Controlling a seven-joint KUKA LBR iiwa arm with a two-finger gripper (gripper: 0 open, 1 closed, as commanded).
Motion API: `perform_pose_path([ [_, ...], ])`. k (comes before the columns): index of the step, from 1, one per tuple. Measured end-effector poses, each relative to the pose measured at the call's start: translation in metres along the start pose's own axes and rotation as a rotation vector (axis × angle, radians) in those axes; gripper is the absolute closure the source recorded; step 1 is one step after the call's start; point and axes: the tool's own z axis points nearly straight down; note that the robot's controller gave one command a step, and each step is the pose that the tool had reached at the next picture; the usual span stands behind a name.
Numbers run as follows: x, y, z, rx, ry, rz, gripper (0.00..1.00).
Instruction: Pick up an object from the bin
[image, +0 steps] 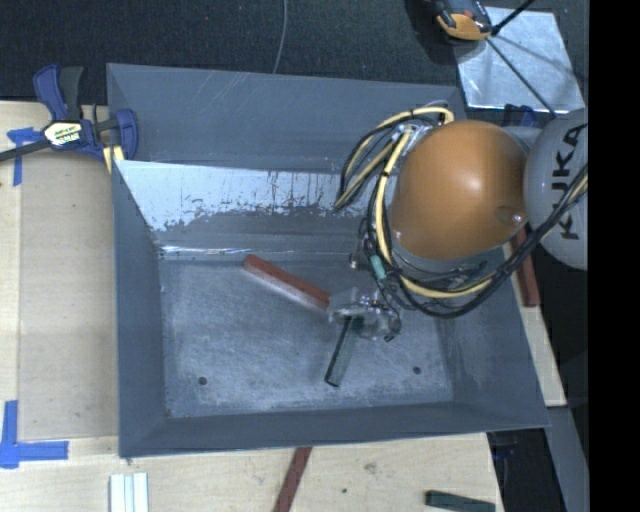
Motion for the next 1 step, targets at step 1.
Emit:
perform_pose_path([
  [1,0.0001,0.0,0.0001,0.0,0.0,0.0,1.0],
])
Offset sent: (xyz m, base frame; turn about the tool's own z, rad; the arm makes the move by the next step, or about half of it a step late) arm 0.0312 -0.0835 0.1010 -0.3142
